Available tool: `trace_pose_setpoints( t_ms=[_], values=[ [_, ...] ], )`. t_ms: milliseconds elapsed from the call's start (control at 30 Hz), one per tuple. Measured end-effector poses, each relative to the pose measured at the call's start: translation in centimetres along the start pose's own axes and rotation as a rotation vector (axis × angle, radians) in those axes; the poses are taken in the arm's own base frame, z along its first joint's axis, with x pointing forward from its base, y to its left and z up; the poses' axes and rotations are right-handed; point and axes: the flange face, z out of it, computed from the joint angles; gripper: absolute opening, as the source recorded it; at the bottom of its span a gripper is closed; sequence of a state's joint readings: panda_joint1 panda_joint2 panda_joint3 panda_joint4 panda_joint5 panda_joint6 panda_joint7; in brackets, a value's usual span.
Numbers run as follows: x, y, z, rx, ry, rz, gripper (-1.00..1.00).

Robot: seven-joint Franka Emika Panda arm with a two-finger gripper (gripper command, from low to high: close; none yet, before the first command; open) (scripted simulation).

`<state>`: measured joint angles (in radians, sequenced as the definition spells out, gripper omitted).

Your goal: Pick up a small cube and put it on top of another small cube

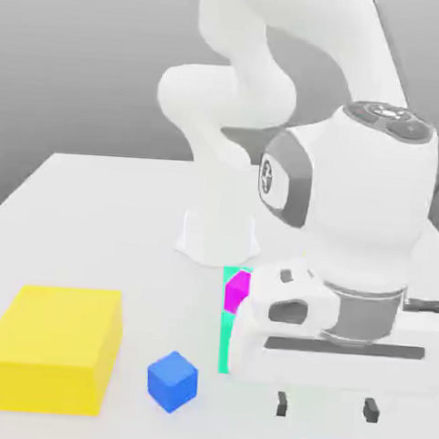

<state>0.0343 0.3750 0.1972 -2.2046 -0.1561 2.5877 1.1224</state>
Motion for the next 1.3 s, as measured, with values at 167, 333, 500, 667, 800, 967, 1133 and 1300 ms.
trace_pose_setpoints(
  t_ms=[167, 333, 500, 667, 800, 967, 1133, 1300],
  values=[
    [-0.6, -0.1, 7.3, -0.011, -0.019, 0.000, -1.00],
    [-0.6, -0.1, 7.3, -0.009, -0.019, 0.000, -1.00],
    [-0.5, -0.1, 3.7, -0.010, -0.020, 0.001, -1.00],
    [-3.2, 0.8, -1.6, -0.034, 0.005, -0.149, -1.00],
    [-6.3, 2.3, -5.0, -0.056, 0.025, -0.312, -1.00],
    [-10.7, 4.6, -8.6, -0.072, 0.038, -0.524, -1.00],
    [-13.9, 7.9, -11.5, -0.074, 0.035, -0.708, -1.00],
    [-17.3, 11.4, -13.4, -0.057, 0.020, -0.906, -1.00]
  ],
)
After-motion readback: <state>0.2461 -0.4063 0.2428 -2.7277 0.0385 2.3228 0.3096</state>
